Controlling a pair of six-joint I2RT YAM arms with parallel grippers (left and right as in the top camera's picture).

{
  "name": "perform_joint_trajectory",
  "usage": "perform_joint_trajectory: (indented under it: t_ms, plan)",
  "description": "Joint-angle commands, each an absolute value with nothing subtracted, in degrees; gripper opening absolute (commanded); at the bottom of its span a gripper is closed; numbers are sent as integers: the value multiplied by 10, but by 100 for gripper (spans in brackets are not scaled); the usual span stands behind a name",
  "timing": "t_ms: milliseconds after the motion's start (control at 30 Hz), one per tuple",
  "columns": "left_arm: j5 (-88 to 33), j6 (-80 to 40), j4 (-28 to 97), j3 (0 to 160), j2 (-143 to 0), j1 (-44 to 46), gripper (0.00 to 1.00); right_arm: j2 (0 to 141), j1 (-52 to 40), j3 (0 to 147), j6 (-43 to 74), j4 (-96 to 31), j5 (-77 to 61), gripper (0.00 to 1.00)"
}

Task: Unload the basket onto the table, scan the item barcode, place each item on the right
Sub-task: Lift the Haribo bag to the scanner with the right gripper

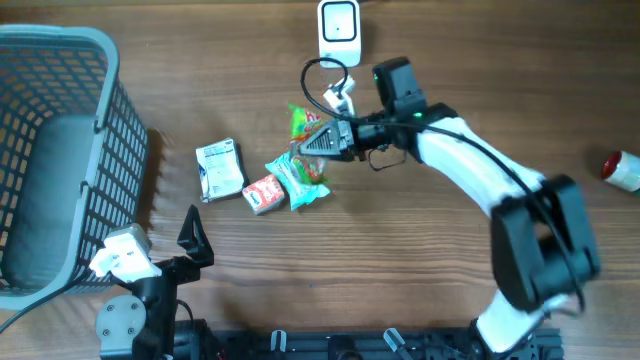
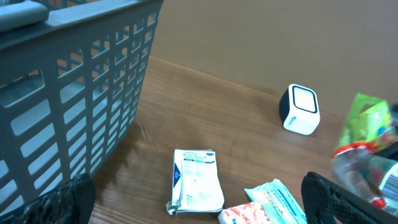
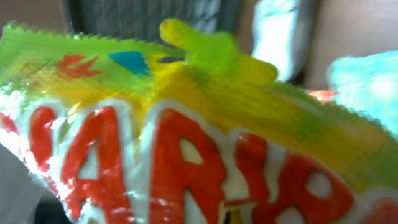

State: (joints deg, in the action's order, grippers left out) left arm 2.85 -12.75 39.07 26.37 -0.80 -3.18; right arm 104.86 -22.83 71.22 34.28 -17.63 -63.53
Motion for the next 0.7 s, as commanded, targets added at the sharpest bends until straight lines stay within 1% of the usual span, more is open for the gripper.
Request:
perform_joint_trajectory:
  t_ms: [0, 67, 167, 233, 300, 400, 533, 667]
  plan:
    - [20, -129, 389, 259, -5, -36, 100, 916, -230, 717, 323, -258, -297, 5]
    - [20, -129, 389, 259, -5, -36, 100, 888, -230, 717, 265, -259, -180, 5]
    - [20, -129, 389, 259, -5, -36, 100, 892, -230, 717, 241, -223, -61, 5]
    - [20, -129, 389, 259, -5, -36, 100, 917, -230, 718, 197, -146, 9, 5]
    - [20, -129, 389, 259, -5, -36, 100, 953, -229, 738, 182, -107, 48, 5]
    - [20, -129, 389, 259, -5, -36, 100, 1017, -229, 791, 169, -81, 57, 5]
    - [20, -129, 389, 259, -5, -36, 100, 1183, -226, 961, 167, -76, 77, 5]
    - [20, -129, 389, 259, -5, -36, 100, 1319, -225, 1119, 167, -76, 104, 5]
